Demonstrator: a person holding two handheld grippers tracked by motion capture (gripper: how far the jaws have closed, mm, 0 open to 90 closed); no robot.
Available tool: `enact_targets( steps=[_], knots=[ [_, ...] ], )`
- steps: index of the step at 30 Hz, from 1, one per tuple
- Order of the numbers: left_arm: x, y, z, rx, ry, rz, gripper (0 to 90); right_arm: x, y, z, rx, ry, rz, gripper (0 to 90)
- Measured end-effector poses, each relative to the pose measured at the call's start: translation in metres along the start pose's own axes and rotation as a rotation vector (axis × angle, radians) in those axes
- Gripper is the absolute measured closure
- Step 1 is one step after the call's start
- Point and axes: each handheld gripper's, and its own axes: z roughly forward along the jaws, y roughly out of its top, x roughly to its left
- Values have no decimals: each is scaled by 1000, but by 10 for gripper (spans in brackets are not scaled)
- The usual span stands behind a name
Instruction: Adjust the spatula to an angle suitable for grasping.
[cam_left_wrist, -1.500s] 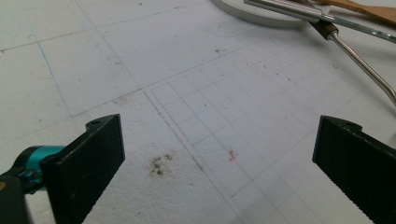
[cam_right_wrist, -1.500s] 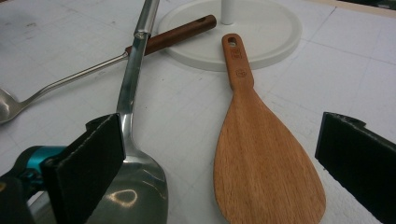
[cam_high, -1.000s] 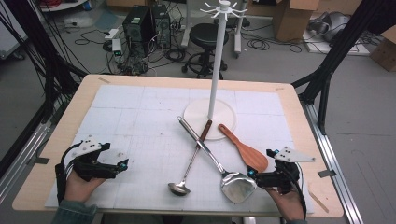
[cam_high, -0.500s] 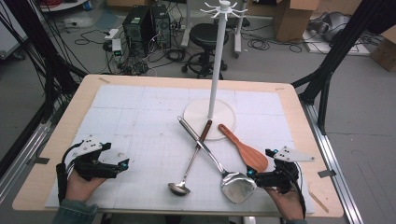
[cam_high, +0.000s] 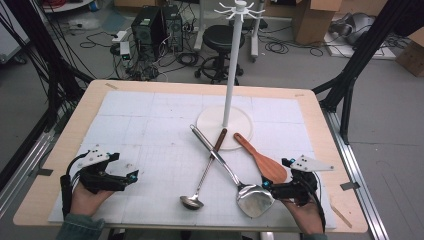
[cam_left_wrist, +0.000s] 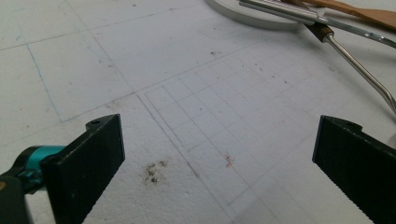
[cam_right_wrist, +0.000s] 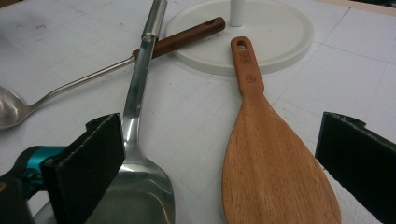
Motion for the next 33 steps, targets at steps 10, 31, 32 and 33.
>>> enact_targets(
  steps=[10,31,32,33],
  knots=[
    [0,0,0,-2,-5,-1,28,2,7,1,-11,19,9,6],
    [2,-2,-4,-3,-1,-7,28,10,37,23,20,70,-44,6],
    [2,-2,-4,-2,1,-7,28,10,39,24,22,72,-43,6],
    [2,-2,-5,-5,2,-8,28,11,43,26,24,77,-53,6]
  ],
)
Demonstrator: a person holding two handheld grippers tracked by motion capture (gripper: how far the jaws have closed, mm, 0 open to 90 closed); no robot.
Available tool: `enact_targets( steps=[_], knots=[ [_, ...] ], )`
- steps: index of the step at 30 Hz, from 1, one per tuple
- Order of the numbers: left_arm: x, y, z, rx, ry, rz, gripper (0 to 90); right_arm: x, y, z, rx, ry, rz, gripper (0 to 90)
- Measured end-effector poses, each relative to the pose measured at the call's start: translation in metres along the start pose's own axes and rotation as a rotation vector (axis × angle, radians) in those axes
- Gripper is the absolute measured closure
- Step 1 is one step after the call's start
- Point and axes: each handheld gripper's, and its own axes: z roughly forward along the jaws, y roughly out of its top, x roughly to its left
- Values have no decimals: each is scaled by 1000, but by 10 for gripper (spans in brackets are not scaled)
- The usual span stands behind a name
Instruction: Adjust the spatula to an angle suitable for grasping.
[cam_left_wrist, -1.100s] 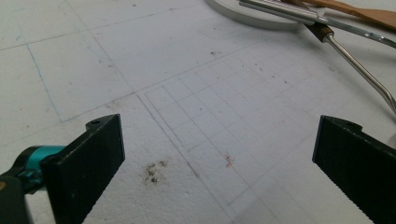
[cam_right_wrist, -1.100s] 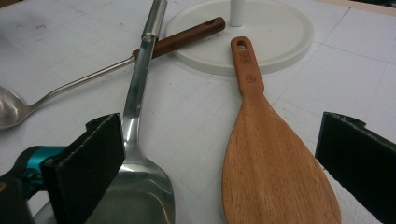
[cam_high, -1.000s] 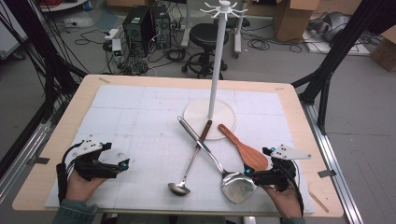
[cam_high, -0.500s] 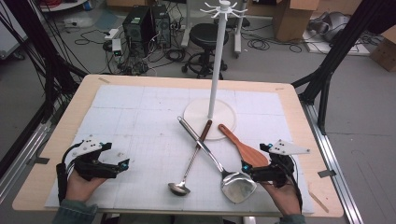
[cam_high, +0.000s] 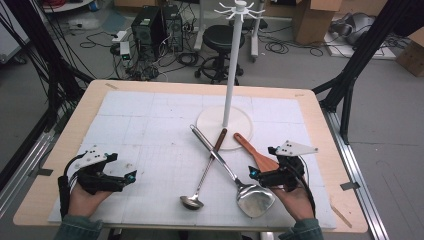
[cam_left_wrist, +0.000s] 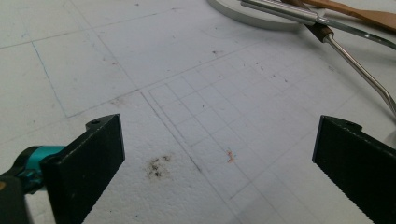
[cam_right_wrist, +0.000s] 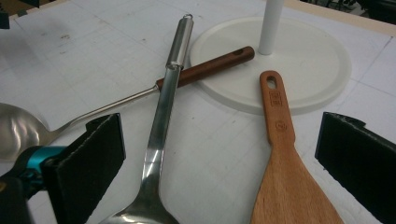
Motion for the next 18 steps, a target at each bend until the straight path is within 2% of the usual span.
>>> enact_targets(
  steps=[3,10,18],
  knots=[
    [0,0,0,-1,0,0,28,1,4,2,4,5,-1,6],
    [-1,0,-1,1,-1,4,29,3,21,10,29,26,-43,6],
    [-2,0,-1,0,1,7,28,5,35,15,36,44,-51,6]
  ],
)
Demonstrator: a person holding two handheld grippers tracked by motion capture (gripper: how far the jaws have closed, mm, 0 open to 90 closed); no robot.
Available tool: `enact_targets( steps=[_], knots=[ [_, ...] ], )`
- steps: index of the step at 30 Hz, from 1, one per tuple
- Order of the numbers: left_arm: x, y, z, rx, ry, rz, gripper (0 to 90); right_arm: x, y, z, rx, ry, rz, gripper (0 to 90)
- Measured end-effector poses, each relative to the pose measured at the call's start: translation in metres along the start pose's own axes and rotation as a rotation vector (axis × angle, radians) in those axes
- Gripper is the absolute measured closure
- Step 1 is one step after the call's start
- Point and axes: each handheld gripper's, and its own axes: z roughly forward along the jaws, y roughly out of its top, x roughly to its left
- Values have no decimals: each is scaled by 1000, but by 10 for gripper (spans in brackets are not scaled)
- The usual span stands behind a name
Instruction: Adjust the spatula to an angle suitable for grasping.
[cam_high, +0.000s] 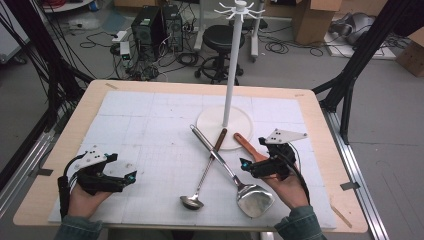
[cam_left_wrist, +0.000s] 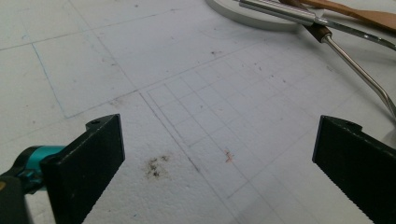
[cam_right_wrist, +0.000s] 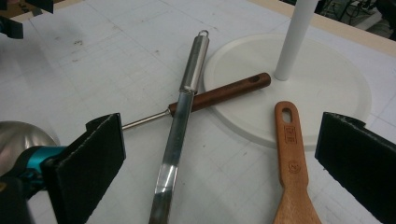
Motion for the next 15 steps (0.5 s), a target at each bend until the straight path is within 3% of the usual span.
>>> enact_targets(
  steps=[15],
  knots=[
    [1,0,1,-2,-3,-1,28,-5,12,19,46,48,7,6]
  ],
)
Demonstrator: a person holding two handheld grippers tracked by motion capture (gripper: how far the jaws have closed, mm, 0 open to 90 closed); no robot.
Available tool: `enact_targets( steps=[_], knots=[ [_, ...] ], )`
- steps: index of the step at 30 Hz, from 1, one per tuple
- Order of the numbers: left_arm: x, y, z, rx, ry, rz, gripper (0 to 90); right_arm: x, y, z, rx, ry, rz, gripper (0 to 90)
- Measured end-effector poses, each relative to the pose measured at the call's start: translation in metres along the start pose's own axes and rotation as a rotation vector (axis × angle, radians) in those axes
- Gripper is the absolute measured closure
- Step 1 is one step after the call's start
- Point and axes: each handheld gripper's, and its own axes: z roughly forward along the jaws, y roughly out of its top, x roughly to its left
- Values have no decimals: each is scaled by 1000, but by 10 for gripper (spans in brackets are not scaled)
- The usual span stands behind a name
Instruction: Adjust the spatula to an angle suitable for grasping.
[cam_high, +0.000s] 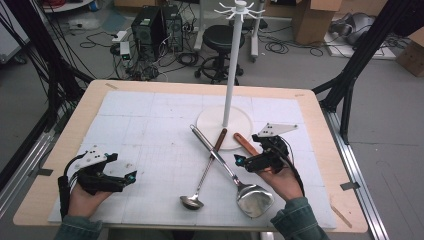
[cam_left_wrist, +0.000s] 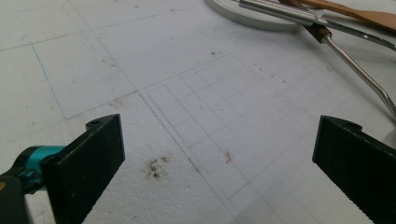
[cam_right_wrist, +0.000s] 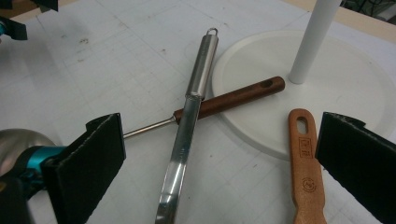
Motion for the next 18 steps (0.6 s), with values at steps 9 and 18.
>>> enact_targets(
  steps=[9,18],
  knots=[
    [0,0,1,4,0,3,28,-5,0,9,23,7,16,38],
    [0,0,1,6,0,2,28,-6,1,15,33,22,16,77]
  ],
)
